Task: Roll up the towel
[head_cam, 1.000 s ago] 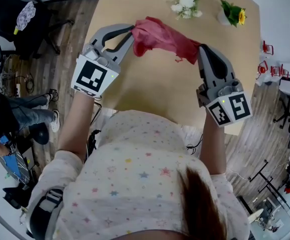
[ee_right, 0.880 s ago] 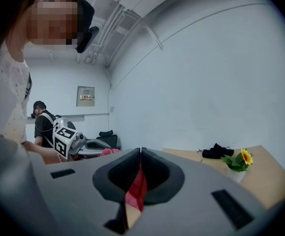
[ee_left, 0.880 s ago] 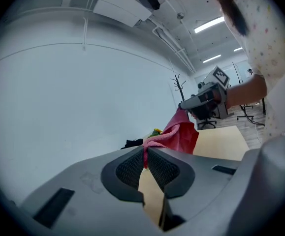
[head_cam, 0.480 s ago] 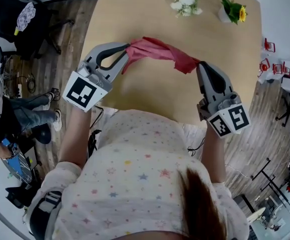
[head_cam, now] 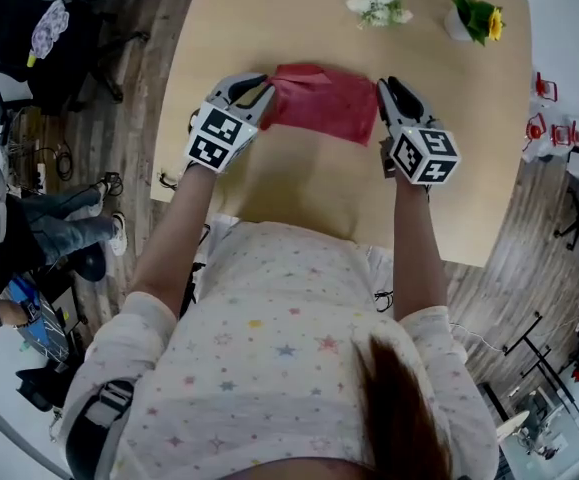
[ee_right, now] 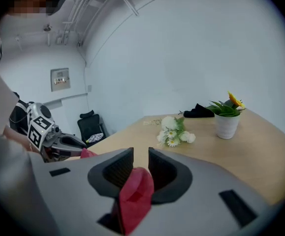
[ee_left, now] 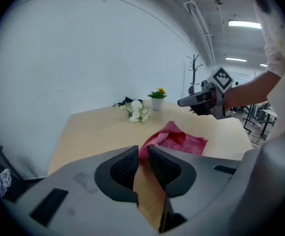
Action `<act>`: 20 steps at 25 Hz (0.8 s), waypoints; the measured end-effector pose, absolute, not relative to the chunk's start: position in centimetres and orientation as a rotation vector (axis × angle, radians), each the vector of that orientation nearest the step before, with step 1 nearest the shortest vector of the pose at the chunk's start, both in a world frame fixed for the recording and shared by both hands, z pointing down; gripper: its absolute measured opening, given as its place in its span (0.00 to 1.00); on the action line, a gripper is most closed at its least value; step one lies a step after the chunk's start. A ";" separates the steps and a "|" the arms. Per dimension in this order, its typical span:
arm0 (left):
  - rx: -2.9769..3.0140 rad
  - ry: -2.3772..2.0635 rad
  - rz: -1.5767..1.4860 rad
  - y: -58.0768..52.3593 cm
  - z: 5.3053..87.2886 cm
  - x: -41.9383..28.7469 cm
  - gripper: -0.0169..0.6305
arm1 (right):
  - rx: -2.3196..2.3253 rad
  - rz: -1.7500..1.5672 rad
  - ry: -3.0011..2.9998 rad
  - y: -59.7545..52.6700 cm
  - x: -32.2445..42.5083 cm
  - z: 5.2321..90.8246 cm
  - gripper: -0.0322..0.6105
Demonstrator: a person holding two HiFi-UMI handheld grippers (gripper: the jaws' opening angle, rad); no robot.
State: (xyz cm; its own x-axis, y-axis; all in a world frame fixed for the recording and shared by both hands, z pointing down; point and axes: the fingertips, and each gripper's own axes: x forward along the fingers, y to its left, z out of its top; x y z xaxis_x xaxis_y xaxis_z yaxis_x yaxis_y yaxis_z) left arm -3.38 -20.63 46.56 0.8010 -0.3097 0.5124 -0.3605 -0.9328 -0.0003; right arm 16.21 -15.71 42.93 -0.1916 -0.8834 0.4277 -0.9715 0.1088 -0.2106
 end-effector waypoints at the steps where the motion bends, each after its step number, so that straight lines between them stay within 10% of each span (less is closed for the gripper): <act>1: 2.856 -0.589 0.800 -21.5 47.3 -3.7 0.12 | 1.868 0.652 -2.159 -15.9 16.5 43.4 0.21; 16: 2.729 -0.550 1.105 -17.6 55.4 -4.3 0.20 | 1.544 0.777 -2.006 -14.8 11.7 52.4 0.22; 20: 2.711 -0.519 1.164 -17.0 56.5 -3.9 0.19 | 1.475 0.744 -1.948 -15.7 11.3 53.3 0.07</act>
State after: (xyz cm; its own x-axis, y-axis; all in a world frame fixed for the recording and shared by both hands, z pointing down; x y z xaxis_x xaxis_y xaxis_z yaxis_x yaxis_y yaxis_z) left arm -3.88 -17.03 56.55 0.6400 -0.2555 0.7246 -0.3685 -0.9296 -0.0023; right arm 11.33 -15.71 53.33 -0.2215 -0.6452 0.7312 -0.9684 0.2336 -0.0873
